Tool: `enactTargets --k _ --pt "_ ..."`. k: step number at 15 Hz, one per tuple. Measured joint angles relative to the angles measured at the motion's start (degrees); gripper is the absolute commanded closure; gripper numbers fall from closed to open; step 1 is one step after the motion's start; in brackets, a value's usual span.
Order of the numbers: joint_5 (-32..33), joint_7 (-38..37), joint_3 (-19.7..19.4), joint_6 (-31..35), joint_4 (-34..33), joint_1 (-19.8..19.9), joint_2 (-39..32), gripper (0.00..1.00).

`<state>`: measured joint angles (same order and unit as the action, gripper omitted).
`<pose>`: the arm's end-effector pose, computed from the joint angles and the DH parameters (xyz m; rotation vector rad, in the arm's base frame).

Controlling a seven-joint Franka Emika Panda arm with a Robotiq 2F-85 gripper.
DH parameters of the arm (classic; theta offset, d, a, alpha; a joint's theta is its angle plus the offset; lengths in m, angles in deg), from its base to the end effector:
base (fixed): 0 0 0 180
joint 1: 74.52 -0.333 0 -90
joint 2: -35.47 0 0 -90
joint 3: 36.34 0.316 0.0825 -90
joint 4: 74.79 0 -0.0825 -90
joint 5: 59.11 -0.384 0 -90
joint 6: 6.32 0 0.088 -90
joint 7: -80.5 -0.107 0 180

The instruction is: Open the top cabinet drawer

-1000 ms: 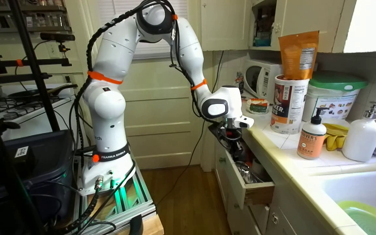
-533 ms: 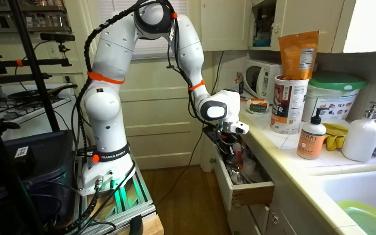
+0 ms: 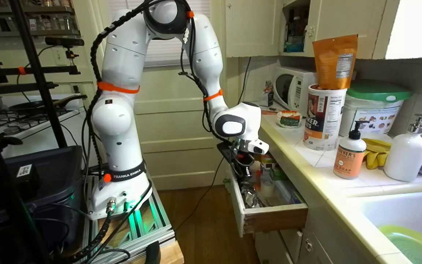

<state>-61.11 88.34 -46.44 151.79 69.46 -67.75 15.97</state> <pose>0.4264 -0.1377 0.1452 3.0980 -0.2849 -0.1562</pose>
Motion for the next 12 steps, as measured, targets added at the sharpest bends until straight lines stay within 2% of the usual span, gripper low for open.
enactTargets --k 12 --pt "0.3 1.7 1.6 0.0 5.3 1.3 2.6 1.0"
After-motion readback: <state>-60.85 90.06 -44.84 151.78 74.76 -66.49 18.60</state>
